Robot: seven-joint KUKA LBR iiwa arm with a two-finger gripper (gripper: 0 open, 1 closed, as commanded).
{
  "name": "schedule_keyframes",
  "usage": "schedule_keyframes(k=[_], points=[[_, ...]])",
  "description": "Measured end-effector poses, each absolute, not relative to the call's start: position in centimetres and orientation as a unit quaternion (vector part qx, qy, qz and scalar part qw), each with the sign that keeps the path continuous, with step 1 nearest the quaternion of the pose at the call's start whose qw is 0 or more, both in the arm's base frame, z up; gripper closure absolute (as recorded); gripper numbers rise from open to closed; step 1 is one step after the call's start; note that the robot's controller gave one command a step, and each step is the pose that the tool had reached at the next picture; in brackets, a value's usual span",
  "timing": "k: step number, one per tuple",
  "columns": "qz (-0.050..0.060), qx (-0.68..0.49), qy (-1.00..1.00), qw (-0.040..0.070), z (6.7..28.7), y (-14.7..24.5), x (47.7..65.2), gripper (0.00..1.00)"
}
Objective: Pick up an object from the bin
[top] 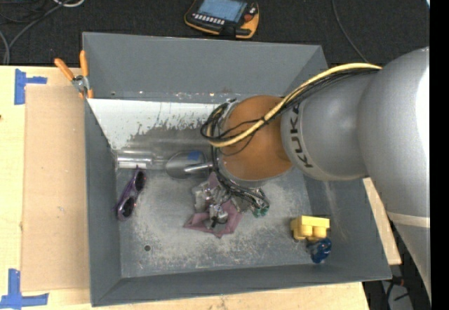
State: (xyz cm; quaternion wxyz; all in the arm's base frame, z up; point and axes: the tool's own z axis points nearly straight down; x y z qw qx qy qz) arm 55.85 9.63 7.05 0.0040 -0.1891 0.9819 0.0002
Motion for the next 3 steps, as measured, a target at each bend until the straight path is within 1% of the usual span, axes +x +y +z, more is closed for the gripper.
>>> schedule_keyframes(k=[1, 2, 3], points=[[0.000, -0.169, 0.986, 0.008, 16.3, 9.4, 56.3, 1.00], [0.001, -0.193, 0.981, 0.001, 21.4, 9.3, 55.6, 1.00], [0.001, -0.187, 0.982, 0.003, 20.1, 9.1, 56.3, 1.00]])
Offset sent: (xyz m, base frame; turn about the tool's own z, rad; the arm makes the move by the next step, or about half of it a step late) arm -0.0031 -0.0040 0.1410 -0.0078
